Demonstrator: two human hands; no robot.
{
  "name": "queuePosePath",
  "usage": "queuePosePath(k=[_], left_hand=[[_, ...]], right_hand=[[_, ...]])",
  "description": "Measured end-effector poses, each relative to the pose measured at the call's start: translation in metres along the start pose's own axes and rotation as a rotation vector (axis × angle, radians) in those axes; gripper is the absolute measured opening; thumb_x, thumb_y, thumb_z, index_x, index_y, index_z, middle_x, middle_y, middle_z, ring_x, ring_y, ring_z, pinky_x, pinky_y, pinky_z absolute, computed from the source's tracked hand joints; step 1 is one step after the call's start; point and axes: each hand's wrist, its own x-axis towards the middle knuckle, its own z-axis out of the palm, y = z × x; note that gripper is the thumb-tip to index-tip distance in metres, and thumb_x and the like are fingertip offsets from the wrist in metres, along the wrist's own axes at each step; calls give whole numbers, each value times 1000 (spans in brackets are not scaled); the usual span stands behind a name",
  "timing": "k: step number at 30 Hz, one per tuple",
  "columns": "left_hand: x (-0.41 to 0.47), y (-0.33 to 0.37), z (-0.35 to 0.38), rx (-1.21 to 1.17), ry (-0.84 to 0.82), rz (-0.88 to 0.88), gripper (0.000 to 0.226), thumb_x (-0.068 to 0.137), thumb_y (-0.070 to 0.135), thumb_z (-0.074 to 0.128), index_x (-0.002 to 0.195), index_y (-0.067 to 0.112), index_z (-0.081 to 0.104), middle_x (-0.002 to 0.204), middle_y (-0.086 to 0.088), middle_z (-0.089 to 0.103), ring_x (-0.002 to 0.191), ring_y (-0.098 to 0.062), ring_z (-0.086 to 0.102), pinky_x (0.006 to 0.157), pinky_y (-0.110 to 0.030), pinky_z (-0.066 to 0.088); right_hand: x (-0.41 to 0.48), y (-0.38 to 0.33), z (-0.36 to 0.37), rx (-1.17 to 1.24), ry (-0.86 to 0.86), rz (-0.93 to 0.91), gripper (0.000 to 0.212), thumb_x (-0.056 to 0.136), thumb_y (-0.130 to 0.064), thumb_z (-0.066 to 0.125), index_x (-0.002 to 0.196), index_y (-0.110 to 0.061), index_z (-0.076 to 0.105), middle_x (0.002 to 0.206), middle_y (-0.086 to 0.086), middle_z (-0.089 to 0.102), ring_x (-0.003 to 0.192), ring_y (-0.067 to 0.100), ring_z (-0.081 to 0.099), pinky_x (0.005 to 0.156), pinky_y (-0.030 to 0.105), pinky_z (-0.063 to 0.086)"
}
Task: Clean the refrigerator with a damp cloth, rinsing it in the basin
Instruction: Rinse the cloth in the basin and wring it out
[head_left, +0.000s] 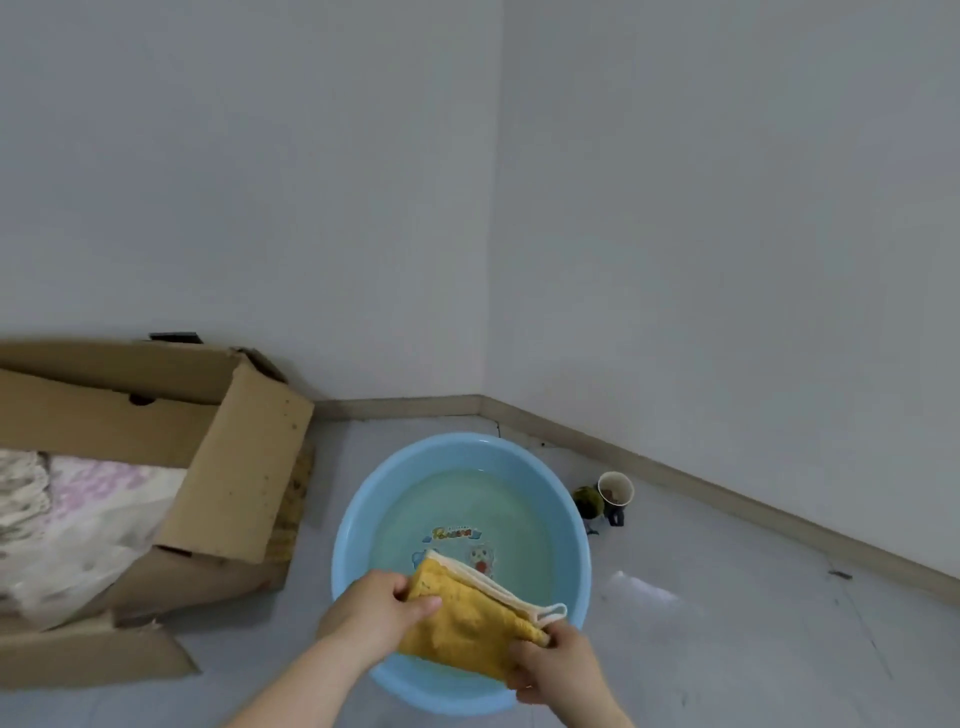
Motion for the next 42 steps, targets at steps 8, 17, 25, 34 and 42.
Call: queuePosePath(k=[8, 17, 25, 34, 42], left_hand=[[137, -47, 53, -186, 68, -108, 45, 89, 37, 52, 54, 16, 32, 55, 1, 38, 56, -17, 39, 51, -27, 26], [255, -91, 134, -204, 303, -96, 32, 88, 37, 52, 106, 11, 51, 112, -11, 60, 105, -29, 55, 85, -31, 42], [300, -94, 152, -319, 344, -52, 12, 91, 30, 48, 94, 18, 48, 96, -6, 57, 88, -24, 54, 77, -28, 40], [281, -58, 129, -691, 363, 158, 33, 90, 39, 47, 72, 13, 57, 74, -3, 61, 79, -25, 57, 71, -29, 40], [269, -41, 109, -735, 310, 176, 45, 94, 37, 41, 55, 13, 47, 63, -4, 52, 78, -30, 55, 69, -30, 38]], right_hand=[[156, 15, 45, -99, 67, -111, 7, 93, -19, 49, 88, -14, 47, 74, -4, 49, 72, 12, 47, 54, 19, 34], [281, 78, 111, -296, 201, -186, 23, 89, -22, 55, 99, -13, 36, 94, 6, 59, 95, 29, 58, 68, 26, 38], [331, 81, 122, -380, 232, -261, 18, 94, -21, 45, 109, -12, 42, 94, 4, 60, 87, 25, 58, 62, 24, 34], [287, 43, 142, 62, 335, -562, 25, 88, -27, 56, 67, -20, 43, 58, -6, 50, 55, 5, 47, 56, 24, 37], [282, 26, 149, 182, 397, -583, 30, 93, -26, 46, 65, -16, 46, 61, -3, 52, 58, 12, 47, 54, 24, 36]])
